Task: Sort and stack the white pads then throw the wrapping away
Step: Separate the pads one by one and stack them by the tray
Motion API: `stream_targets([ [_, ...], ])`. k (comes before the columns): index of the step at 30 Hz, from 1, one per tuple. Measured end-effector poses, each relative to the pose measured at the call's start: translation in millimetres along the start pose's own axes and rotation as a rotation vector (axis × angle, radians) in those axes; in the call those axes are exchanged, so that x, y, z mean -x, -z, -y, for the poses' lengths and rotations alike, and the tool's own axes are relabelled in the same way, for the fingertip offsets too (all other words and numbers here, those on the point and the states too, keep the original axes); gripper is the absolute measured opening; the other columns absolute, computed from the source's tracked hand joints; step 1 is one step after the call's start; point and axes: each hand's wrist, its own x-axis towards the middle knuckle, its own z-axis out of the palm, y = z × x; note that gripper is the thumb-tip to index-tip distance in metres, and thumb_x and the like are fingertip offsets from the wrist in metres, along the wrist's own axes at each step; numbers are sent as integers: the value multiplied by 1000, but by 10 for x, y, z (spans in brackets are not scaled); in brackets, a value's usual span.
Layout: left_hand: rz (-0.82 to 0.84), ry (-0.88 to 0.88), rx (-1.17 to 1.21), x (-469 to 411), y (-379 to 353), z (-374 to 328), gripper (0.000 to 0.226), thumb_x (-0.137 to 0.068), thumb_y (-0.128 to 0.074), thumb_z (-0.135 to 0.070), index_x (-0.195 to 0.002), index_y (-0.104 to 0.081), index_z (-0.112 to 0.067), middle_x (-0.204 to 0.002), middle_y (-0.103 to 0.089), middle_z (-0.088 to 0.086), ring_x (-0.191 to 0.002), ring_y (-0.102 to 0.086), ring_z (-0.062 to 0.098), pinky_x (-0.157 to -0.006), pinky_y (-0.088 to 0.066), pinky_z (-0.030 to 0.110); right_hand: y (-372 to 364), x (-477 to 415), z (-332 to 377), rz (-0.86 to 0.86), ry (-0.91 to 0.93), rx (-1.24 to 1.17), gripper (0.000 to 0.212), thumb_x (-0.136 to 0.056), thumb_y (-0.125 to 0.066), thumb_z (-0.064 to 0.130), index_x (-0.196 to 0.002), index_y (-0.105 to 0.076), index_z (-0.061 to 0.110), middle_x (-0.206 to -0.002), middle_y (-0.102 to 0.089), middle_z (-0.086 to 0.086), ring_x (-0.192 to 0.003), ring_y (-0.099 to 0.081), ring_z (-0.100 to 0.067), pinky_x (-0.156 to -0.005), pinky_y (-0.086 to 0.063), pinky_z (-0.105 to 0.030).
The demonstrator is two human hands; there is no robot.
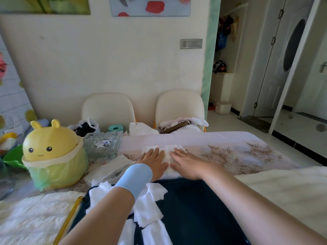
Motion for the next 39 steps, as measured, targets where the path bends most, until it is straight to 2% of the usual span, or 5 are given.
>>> stream_targets([
  [18, -97, 55, 387, 298, 263, 331, 53, -107, -28, -33, -157, -20, -17, -165, -14, 0, -152, -13, 18, -123, -9, 33, -22, -11, 287, -235, 97, -48, 59, -108, -24, 39, -162, -9, 20, -169, 9, -5, -155, 9, -17, -125, -2, -41],
  [23, -49, 123, 329, 879, 337, 589, 42, -106, -31, -23, -148, -39, -17, -153, -39, 5, -137, -41, 26, -110, -31, 31, -83, 193, 758, -272, 232, -200, 43, -98, -40, 18, -137, -58, 21, -153, -44, -1, -143, -37, -21, -113, -39, -41],
  [26, 56, 143, 209, 1218, 202, 673, 50, -106, -32, -31, -155, -24, -23, -162, -22, 1, -147, -25, 23, -119, -22, 35, -186, 314, 1029, -217, 295, -191, 44, -97, -41, 21, -135, -60, 25, -142, -57, 3, -131, -50, -19, -106, -45, -40],
  [33, 183, 98, 187, 1682, -28, 399, 73, -100, -37, -53, -157, 2, -28, -165, 3, -8, -152, 7, 14, -121, -7, 42, -316, 628, 1139, 25, 312, -130, 60, -101, -37, 25, -159, -23, 34, -167, -11, 16, -153, -17, -13, -122, -21, -35],
  [39, 198, 46, 257, 1566, -63, 111, 72, -98, -38, -52, -158, -6, -28, -165, -4, -11, -152, 5, 15, -121, -11, 47, -237, 832, 809, 1, 163, -142, 30, -96, -43, 33, -112, -68, 29, -117, -66, 1, -101, -63, -24, -80, -50, -35],
])
